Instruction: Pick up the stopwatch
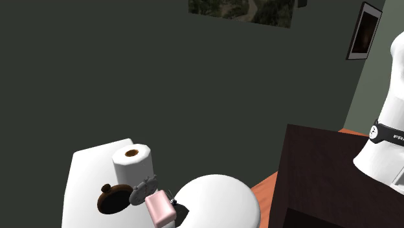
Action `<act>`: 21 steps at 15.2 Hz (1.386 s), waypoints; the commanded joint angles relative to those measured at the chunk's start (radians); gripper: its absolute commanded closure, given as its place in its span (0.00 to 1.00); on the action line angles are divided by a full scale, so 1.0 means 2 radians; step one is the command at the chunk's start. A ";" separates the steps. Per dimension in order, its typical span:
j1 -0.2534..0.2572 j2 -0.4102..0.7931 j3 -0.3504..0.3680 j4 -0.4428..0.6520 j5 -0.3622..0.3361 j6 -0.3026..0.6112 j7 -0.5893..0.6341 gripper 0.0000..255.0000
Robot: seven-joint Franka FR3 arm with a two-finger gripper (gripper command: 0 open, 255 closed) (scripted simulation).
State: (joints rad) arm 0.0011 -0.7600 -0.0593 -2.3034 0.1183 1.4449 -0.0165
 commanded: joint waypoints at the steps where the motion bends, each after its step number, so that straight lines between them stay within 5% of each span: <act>1: 0.000 0.000 0.000 0.000 0.000 0.000 0.000 0.00; 12: 0.027 0.167 0.099 0.030 0.011 0.104 0.090 0.00; 21: 0.046 0.341 0.159 0.111 -0.026 0.159 0.175 0.00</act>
State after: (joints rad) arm 0.0878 -0.1245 0.2478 -2.1041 0.0798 1.7500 0.3117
